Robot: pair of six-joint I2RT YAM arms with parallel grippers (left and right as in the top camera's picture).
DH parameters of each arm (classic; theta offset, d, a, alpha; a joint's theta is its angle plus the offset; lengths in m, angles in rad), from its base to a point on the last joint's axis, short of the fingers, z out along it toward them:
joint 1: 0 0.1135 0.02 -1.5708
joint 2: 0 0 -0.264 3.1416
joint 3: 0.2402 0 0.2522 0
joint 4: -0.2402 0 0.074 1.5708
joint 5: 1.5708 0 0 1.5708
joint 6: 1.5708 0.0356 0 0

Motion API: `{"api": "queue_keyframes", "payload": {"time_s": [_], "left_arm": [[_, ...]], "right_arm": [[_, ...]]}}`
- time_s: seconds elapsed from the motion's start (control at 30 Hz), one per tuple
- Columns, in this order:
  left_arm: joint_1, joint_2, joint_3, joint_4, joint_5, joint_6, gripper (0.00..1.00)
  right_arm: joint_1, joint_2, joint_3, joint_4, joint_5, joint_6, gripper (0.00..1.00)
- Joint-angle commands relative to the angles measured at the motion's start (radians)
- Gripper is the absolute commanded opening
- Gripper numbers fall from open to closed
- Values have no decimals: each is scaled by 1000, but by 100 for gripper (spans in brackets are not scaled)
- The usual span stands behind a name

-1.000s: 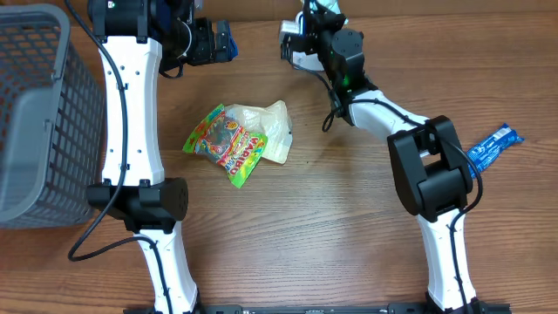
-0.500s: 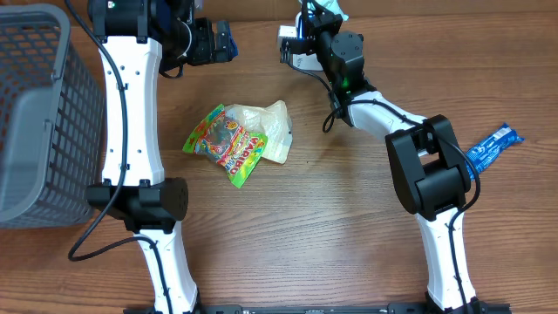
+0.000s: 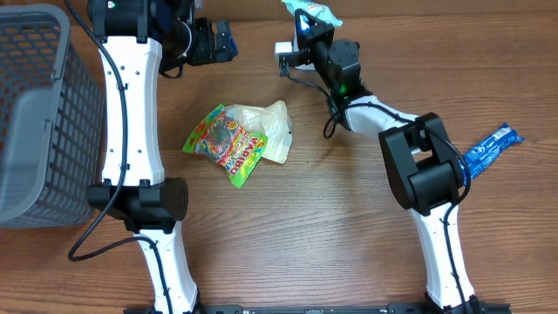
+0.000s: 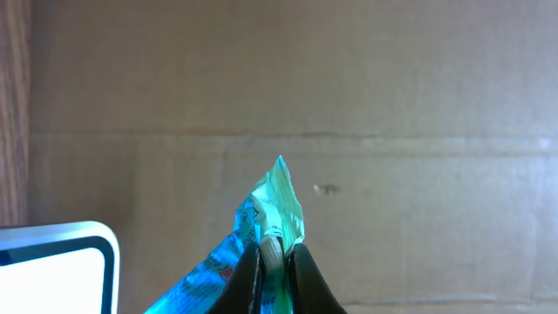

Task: Scan the item barcode
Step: 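Hold the wipes pack barcode over the white scanner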

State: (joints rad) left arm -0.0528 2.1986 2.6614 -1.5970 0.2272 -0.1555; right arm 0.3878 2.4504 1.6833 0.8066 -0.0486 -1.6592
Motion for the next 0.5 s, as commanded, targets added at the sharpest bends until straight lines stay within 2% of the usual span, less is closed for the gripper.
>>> {"api": "queue_keyframes", "payload": {"time_s": [0.0,0.23,0.4,0.47], "left_arm": [[-13,-28,-2,1,-2,-6,100],[-13,-28,-2,1,-2,-6,100],[-13,-28,-2,1,-2,-6,100],[-13,-28,-2,1,-2,-6,100]], "right_arm": [[8,-2,26,85,-24,-22,4],[8,-2,26,118,-25,-16,4],[12,0,25,-23,-24,-13,4],[12,3,25,-27,-24,-14,4]]}}
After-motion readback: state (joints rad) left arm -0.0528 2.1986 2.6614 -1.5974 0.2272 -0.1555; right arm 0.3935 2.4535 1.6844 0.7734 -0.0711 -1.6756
